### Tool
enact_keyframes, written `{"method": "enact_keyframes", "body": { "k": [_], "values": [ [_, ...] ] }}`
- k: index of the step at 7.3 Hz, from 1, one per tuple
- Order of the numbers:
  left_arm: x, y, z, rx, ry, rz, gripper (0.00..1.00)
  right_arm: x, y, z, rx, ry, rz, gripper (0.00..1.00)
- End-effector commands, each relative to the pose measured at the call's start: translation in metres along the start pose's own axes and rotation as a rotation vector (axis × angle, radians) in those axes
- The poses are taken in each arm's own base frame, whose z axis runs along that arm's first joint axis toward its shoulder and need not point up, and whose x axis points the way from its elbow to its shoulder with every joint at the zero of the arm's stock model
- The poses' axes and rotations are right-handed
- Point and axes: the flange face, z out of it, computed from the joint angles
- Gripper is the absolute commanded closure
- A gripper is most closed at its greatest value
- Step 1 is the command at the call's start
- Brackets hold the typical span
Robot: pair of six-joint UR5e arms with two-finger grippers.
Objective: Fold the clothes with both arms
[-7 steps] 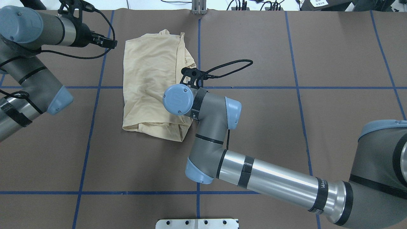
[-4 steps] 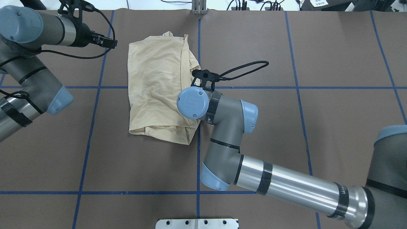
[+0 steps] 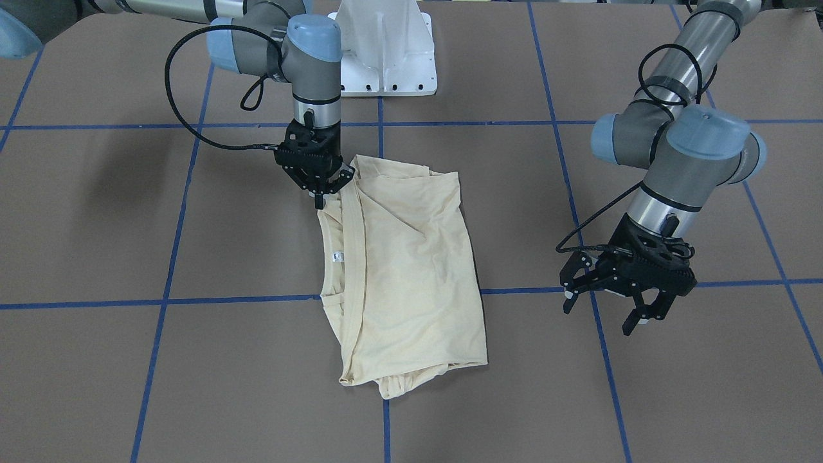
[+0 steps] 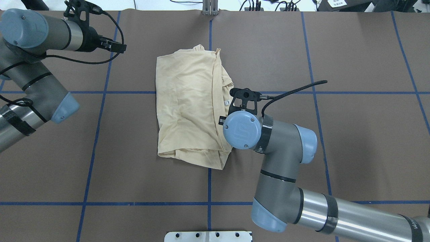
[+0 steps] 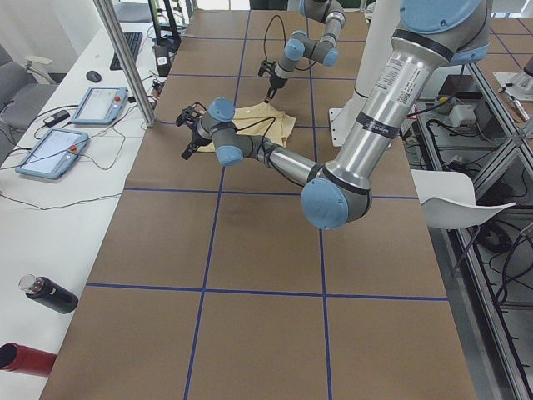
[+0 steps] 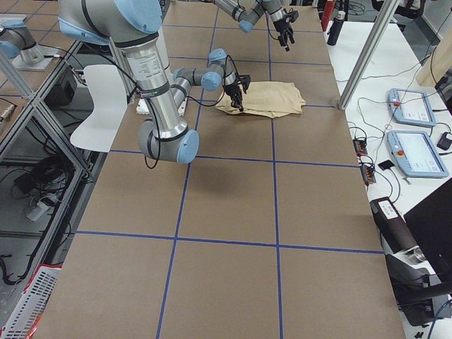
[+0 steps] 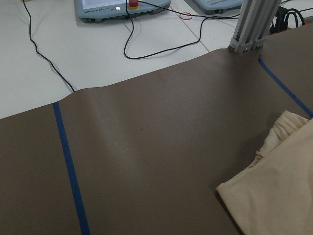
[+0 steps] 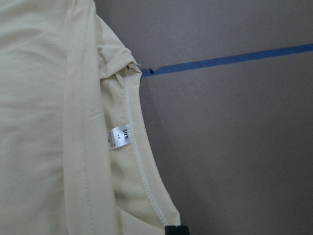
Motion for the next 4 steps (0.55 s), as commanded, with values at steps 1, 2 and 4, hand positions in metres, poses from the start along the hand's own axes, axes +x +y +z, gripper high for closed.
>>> {"method": "enact_keyframes", "body": {
  "k": [1, 2, 4],
  "values": [
    [0.0, 0.0, 0.0, -0.001, 0.0, -0.001, 0.0, 0.021, 0.02, 0.001, 0.001, 0.012, -0.031, 1.0],
    [0.0, 0.0, 0.0, 0.0, 0.001, -0.001, 0.0, 0.022, 0.022, 0.002, -0.002, 0.015, -0.032, 1.0],
    [0.0, 0.0, 0.0, -0.001, 0.0, -0.001, 0.0, 0.008, 0.02, -0.005, 0.001, -0.006, -0.035, 0.0]
  ]
}}
